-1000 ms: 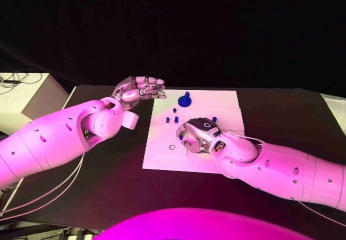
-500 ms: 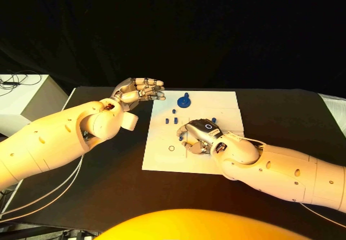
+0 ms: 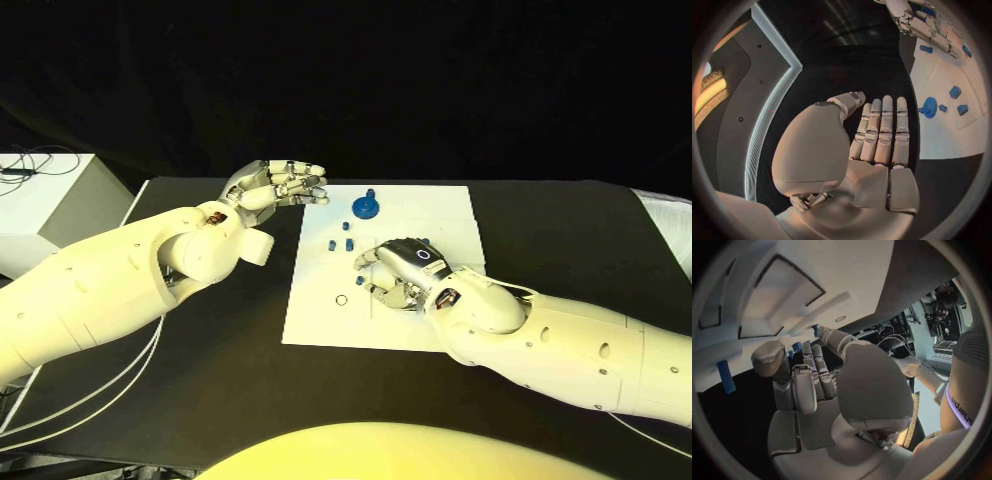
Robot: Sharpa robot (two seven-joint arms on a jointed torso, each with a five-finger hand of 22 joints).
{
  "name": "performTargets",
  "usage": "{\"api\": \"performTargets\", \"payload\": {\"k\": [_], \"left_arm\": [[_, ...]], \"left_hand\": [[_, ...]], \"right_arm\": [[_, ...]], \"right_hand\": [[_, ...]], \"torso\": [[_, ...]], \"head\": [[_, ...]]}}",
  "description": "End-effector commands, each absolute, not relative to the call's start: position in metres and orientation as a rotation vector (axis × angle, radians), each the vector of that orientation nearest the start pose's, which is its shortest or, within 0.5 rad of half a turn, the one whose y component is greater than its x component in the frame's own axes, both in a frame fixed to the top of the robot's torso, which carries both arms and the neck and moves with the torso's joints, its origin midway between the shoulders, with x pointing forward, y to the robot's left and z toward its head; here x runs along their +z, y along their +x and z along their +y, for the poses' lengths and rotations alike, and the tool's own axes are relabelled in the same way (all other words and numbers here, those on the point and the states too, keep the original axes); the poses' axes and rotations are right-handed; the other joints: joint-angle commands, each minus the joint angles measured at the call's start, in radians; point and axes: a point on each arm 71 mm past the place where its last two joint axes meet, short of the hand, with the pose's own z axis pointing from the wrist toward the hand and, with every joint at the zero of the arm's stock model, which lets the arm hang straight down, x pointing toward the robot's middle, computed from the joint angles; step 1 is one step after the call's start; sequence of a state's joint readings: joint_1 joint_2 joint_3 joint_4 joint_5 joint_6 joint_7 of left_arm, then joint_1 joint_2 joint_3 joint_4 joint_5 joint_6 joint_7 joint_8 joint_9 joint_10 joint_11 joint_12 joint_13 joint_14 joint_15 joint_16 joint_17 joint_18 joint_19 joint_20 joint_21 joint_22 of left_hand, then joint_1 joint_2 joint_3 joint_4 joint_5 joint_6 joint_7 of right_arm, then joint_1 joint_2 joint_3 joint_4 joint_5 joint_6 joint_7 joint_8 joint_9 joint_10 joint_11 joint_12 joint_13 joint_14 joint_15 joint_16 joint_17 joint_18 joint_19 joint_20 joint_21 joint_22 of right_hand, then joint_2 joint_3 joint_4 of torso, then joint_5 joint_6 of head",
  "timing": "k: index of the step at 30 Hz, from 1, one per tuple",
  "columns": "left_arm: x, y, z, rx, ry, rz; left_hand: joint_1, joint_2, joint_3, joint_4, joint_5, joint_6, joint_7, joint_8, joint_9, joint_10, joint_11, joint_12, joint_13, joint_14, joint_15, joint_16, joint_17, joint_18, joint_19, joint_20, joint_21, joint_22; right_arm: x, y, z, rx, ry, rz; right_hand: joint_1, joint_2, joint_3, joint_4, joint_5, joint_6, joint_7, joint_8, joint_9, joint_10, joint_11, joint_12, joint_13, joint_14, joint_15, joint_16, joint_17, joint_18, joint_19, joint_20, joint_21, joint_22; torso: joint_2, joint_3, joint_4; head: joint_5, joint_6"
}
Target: Assemble the parts on the task board
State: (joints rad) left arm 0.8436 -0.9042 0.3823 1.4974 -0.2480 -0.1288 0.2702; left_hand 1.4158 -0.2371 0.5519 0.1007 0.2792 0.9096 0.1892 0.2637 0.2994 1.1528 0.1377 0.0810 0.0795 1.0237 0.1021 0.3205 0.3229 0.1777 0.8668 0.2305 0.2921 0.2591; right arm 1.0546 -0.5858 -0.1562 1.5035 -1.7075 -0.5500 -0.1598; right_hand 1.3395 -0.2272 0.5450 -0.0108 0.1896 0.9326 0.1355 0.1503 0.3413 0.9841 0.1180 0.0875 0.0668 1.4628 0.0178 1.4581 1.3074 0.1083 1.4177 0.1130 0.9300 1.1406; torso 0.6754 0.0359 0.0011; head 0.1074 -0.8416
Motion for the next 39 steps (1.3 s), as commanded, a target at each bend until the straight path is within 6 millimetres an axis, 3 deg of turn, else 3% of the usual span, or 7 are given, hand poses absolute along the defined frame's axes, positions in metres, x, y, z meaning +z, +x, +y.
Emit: {"api": "performTargets", "payload": {"k": [1,5,12,18,24,29,39], "left_arm": [[-0.202,0.478,0.255,-1.613,-1.107,1.442],[-0.201,0.478,0.255,-1.611,-1.108,1.44],[-0.201,0.478,0.257,-1.604,-1.107,1.437],[-0.201,0.478,0.258,-1.605,-1.104,1.436],[-0.201,0.478,0.258,-1.605,-1.102,1.435],[-0.201,0.478,0.258,-1.605,-1.102,1.435],[-0.201,0.478,0.259,-1.604,-1.102,1.435]], "left_hand": [[0.008,0.003,0.002,-0.005,0.003,0.001,0.007,-0.001,-0.001,0.0,0.005,-0.004,-0.001,0.002,0.003,-0.004,0.001,0.003,0.005,0.001,-0.002,-0.001],[0.008,0.003,0.002,-0.005,0.003,0.001,0.007,-0.001,-0.001,0.0,0.005,-0.004,-0.001,0.002,0.003,-0.005,0.001,0.003,0.005,0.001,-0.003,-0.001],[0.008,0.003,0.002,-0.005,0.002,0.001,0.007,-0.002,-0.001,0.0,0.005,-0.004,-0.001,0.002,0.003,-0.006,0.001,0.003,0.005,0.001,-0.004,-0.002],[0.008,0.003,0.002,-0.005,0.002,0.001,0.007,-0.002,-0.001,0.0,0.005,-0.004,-0.001,0.002,0.003,-0.006,0.001,0.003,0.005,0.001,-0.004,-0.002],[0.008,0.003,0.002,-0.005,0.002,0.001,0.007,-0.002,-0.001,0.0,0.005,-0.004,-0.001,0.002,0.003,-0.006,0.001,0.003,0.005,0.001,-0.004,-0.002],[0.008,0.003,0.001,-0.005,0.002,0.001,0.007,-0.002,-0.001,0.0,0.005,-0.005,-0.001,0.002,0.003,-0.007,0.002,0.003,0.006,0.002,-0.005,-0.003],[0.008,0.003,0.001,-0.005,0.002,0.001,0.007,-0.002,-0.001,0.0,0.005,-0.005,-0.001,0.002,0.003,-0.007,0.002,0.003,0.006,0.002,-0.005,-0.003]], "right_arm": [[-0.259,0.422,-0.08,0.813,-0.339,1.535],[-0.248,0.432,-0.094,0.786,-0.343,1.567],[-0.224,0.457,-0.125,0.701,-0.396,1.641],[-0.206,0.473,-0.147,0.616,-0.445,1.65],[-0.203,0.483,-0.158,0.535,-0.487,1.668],[-0.205,0.487,-0.162,0.485,-0.513,1.7],[-0.21,0.49,-0.157,0.46,-0.528,1.709]], "right_hand": [[0.013,0.0,-0.005,-0.001,0.005,-0.004,0.004,-0.007,-0.002,0.02,-0.006,0.017,0.004,0.062,0.003,-0.001,0.073,0.012,0.003,0.0,0.003,0.002],[0.008,-0.004,0.017,0.003,0.006,0.002,0.01,-0.011,-0.004,0.078,-0.018,0.046,0.006,0.062,-0.007,-0.004,0.068,0.006,0.02,-0.007,0.036,0.023],[-0.008,-0.021,0.011,0.012,-0.007,0.005,0.009,-0.013,-0.005,0.065,-0.018,0.034,0.001,0.063,-0.007,-0.004,0.068,0.005,0.023,-0.009,0.034,0.021],[-0.011,-0.031,-0.057,0.029,-0.005,0.006,-0.007,-0.018,-0.007,0.055,-0.019,0.029,0.005,0.065,-0.008,-0.001,0.072,0.002,0.03,-0.009,0.043,0.028],[0.038,-0.005,-0.199,0.06,-0.01,0.0,-0.026,-0.034,-0.016,0.021,-0.013,0.021,0.007,0.065,-0.003,-0.001,0.07,0.002,0.035,-0.006,0.034,0.023],[0.08,0.011,-0.276,0.095,-0.017,0.004,-0.03,-0.041,-0.021,0.007,-0.011,0.023,0.009,0.065,-0.001,-0.001,0.069,0.002,0.036,-0.003,0.027,0.02],[0.11,0.026,-0.263,0.118,-0.013,0.023,-0.019,-0.04,-0.025,0.048,-0.02,0.048,0.016,0.065,-0.008,-0.001,0.067,0.001,0.043,-0.008,0.038,0.028]], "torso": [[0.0,-0.0005,-0.0002],[-0.001,-0.001,-0.0005],[-0.001,-0.0007,-0.0019],[0.0,0.0006,-0.0016],[0.001,0.0012,-0.0007],[0.001,-0.0001,0.0013],[0.001,0.0005,0.0031]], "head": [[-0.006,0.005],[-0.014,0.01],[-0.025,0.023],[-0.035,0.033],[-0.04,0.034],[-0.043,0.034],[-0.043,0.03]]}}
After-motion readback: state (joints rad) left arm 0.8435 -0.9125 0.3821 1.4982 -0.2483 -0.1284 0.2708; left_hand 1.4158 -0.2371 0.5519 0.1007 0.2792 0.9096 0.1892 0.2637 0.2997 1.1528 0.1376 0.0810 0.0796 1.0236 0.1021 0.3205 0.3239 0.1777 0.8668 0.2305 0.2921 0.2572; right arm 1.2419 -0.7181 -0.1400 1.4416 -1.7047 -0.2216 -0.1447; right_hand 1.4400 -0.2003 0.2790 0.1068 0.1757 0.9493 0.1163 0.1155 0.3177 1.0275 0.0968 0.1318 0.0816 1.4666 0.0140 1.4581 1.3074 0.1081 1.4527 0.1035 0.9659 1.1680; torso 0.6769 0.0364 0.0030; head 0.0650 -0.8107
